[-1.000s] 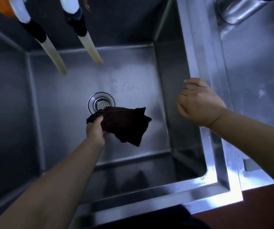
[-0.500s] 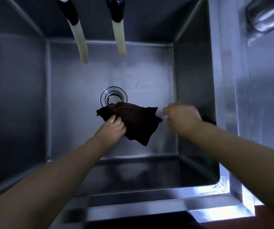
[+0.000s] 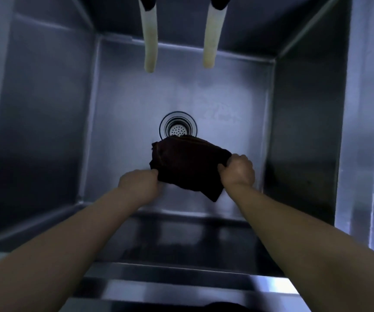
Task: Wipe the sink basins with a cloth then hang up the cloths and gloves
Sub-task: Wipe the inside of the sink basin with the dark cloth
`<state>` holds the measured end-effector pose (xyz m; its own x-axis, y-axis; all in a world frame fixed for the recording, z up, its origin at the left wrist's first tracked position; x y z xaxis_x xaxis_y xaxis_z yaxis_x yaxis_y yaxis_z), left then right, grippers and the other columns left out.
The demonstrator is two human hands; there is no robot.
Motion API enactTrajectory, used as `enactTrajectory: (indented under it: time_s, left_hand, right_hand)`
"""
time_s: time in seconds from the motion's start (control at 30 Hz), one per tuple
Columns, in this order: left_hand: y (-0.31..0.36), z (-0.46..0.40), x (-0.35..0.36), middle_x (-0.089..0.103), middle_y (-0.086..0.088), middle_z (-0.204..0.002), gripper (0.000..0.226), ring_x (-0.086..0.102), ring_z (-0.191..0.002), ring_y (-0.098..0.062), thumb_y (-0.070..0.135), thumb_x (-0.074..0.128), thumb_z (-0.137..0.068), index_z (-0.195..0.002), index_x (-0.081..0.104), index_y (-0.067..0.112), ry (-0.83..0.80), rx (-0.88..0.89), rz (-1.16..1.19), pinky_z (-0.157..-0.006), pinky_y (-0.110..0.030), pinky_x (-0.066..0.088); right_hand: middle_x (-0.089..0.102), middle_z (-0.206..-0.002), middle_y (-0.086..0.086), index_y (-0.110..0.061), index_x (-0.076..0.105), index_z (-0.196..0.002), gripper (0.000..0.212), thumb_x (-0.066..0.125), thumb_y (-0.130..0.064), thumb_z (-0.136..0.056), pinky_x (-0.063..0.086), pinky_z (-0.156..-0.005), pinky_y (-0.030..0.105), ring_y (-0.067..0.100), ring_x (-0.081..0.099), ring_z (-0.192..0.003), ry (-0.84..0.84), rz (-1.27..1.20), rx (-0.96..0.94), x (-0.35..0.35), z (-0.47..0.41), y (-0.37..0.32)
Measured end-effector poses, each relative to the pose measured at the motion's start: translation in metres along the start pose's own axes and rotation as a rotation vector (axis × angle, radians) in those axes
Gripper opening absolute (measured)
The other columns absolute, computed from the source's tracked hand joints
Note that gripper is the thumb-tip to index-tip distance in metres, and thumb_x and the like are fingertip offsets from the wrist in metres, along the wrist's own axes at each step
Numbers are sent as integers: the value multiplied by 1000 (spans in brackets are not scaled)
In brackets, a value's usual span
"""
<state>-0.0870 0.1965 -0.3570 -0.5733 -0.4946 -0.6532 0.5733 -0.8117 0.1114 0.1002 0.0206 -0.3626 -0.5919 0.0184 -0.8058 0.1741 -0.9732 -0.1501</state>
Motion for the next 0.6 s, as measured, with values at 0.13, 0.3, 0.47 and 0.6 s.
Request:
enactTrajectory:
  time_s: [0.13,0.3,0.47,0.6]
  left_hand:
    - [-29,11,-25,61,-11,-117,37,57,-102,-28,38,42,-95,-123,50,15,42,-123,267,-87,-37,48]
    - [-64,50,-61,65,2,-113,34,59,-101,-23,37,46,-93,-124,52,27,239,-201,501,-77,-28,41]
    - [-85,82,-100,66,-2,-115,33,60,-104,-27,34,47,-92,-123,56,27,367,-184,253,-77,-32,43]
    - [-92,106,-158,69,-19,-88,29,64,-80,-39,24,46,-86,-99,69,12,665,-25,-133,-69,-41,50]
  right_hand:
    - [52,-72,-6,-18,48,-88,10,55,-22,-83,33,-47,22,10,48,-60,-23,-275,49,-1,7,-17]
    - [57,-89,3,-16,49,-92,16,62,-12,-84,54,-51,29,17,62,-71,-276,-809,14,26,23,-97]
    - [57,-108,11,-7,56,-107,20,52,-8,-87,46,-75,32,25,56,-93,-152,-328,-308,29,21,-136]
    - [45,-124,18,-4,54,-118,32,48,-5,-86,34,-93,36,33,38,-112,95,74,-575,37,27,-155]
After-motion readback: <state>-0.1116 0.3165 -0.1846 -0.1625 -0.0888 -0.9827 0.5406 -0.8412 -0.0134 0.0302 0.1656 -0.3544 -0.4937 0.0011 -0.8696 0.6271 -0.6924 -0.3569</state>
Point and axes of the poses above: each hand's wrist, its own z-axis away from the middle knuckle, its own x-axis out of the palm, y = z × x, the point moved 9 cm from there along -z, towards the middle knuckle
